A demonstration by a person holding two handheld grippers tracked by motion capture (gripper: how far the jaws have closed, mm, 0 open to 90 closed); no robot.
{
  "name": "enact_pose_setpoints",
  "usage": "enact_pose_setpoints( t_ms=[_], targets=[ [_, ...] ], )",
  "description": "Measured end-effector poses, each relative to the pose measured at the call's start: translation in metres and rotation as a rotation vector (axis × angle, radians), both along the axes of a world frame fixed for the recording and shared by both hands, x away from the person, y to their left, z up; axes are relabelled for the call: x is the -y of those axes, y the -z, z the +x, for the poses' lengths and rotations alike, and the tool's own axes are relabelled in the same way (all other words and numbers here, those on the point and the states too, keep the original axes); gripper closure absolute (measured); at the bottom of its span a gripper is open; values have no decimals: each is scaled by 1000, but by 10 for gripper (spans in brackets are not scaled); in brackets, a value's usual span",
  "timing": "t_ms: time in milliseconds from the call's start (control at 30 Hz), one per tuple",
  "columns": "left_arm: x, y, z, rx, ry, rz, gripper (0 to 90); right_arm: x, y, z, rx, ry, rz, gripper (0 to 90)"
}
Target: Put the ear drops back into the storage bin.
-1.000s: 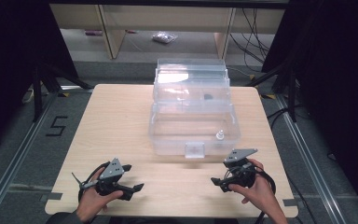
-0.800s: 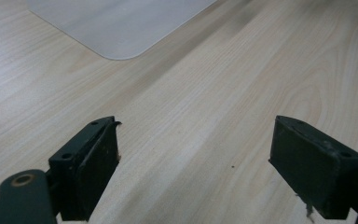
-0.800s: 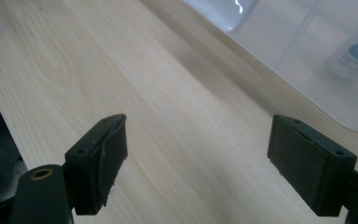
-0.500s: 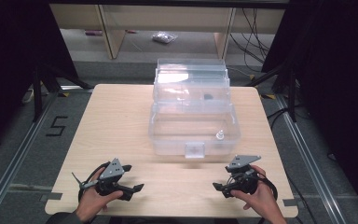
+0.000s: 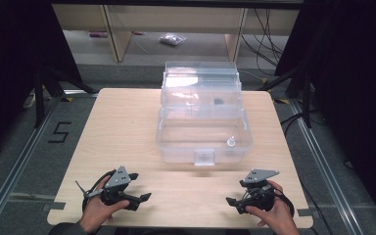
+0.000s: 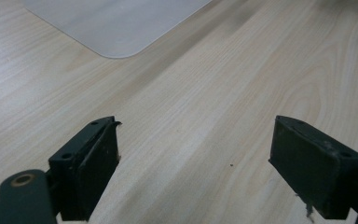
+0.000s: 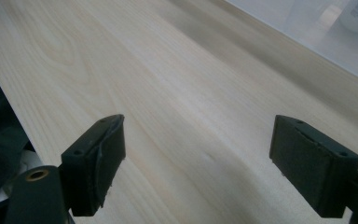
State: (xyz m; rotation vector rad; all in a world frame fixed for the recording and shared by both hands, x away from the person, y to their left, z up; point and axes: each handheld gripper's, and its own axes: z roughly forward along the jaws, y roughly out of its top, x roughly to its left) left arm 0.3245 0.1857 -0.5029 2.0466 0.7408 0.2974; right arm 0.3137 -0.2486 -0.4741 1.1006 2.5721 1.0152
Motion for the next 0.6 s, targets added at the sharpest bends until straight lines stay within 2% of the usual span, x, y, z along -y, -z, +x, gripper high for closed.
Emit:
enact_pose_setpoints(
  t_ms=[100, 133, 167, 200, 267, 333, 367, 433, 467, 500, 533, 567, 600],
  targets=[
    [0, 0, 0, -2, 0, 1, 148, 1, 1, -4, -25, 14, -6, 181],
    [0, 0, 0, -4, 0, 0, 148, 1, 2, -4, -16, 15, -4, 180],
    [0, 0, 0, -4, 0, 0, 148, 3, 4, -3, 17, 0, -8, 178],
    [0, 0, 0, -4, 0, 0, 148, 1, 3, -7, -31, 26, -4, 175],
    [0, 0, 0, 0, 1, 0, 147, 2, 5, -6, 8, 5, -8, 174],
    [0, 0, 0, -1, 0, 1, 148, 3, 5, -8, 0, 15, -16, 171],
    [0, 0, 0, -2, -1, 1, 148, 2, 6, -10, -6, 30, 0, 171],
    [0, 0, 0, 0, -1, 1, 148, 3, 7, -11, 11, 23, -11, 171],
    [0, 0, 0, -1, 0, 2, 148, 3, 6, -12, -5, 27, -13, 171],
    [0, 0, 0, -1, 0, 2, 148, 1, 6, -15, -17, 50, 5, 171],
    [0, 0, 0, 1, -1, 1, 148, 2, 7, -15, -1, 42, 1, 171],
    [0, 0, 0, 2, -1, 1, 148, 3, 7, -15, 2, 48, -5, 170],
    [0, -1, 0, -1, -1, 5, 148, 4, 6, -15, -1, 32, -12, 170]
  ],
)
